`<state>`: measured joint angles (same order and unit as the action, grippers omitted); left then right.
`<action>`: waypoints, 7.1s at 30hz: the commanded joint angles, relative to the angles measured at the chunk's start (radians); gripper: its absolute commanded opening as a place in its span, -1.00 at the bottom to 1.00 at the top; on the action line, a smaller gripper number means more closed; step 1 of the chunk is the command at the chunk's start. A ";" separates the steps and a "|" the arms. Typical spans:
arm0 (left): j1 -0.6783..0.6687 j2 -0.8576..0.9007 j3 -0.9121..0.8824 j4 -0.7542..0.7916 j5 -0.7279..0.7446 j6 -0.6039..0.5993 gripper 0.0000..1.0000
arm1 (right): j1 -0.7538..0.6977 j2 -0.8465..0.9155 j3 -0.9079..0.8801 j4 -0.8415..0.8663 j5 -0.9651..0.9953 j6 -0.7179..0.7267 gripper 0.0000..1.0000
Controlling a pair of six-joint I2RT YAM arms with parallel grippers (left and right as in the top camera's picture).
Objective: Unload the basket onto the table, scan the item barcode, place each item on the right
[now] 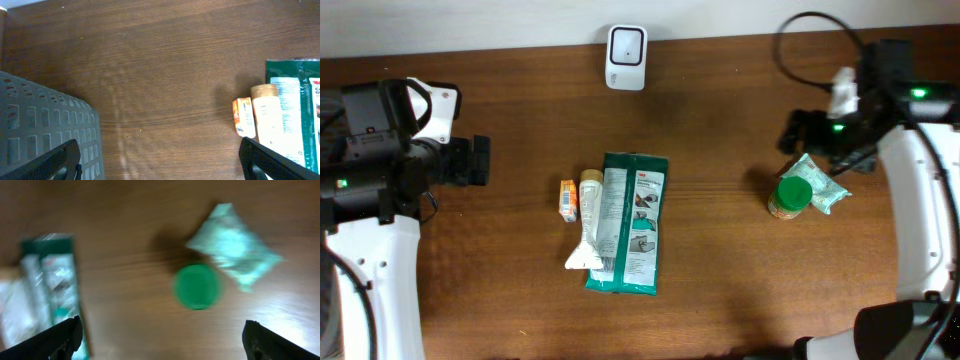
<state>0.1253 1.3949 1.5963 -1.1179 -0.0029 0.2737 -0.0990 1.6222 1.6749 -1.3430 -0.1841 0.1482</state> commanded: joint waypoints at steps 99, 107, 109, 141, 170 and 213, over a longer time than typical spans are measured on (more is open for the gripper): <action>0.002 -0.013 0.008 -0.001 0.011 0.015 0.98 | 0.750 0.194 -0.173 0.284 0.110 0.124 -0.92; 0.002 -0.013 0.008 -0.001 0.011 0.015 0.98 | 0.891 0.318 -0.173 0.357 0.089 0.146 -0.49; 0.002 -0.013 0.008 -0.001 0.011 0.015 0.98 | 0.872 0.318 -0.173 0.367 0.079 0.194 -0.49; 0.002 -0.013 0.008 -0.001 0.011 0.015 0.98 | 0.544 0.449 0.032 0.311 -0.151 0.242 0.21; 0.002 -0.013 0.008 -0.001 0.011 0.015 0.98 | 0.742 0.479 -0.480 1.262 -0.562 0.474 0.44; 0.002 -0.013 0.008 -0.001 0.011 0.015 0.98 | 0.741 0.277 -0.193 0.206 0.231 0.117 -0.66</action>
<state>0.1253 1.3949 1.5963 -1.1183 -0.0029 0.2737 0.6426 1.8870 1.4631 -1.1465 0.0856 0.2699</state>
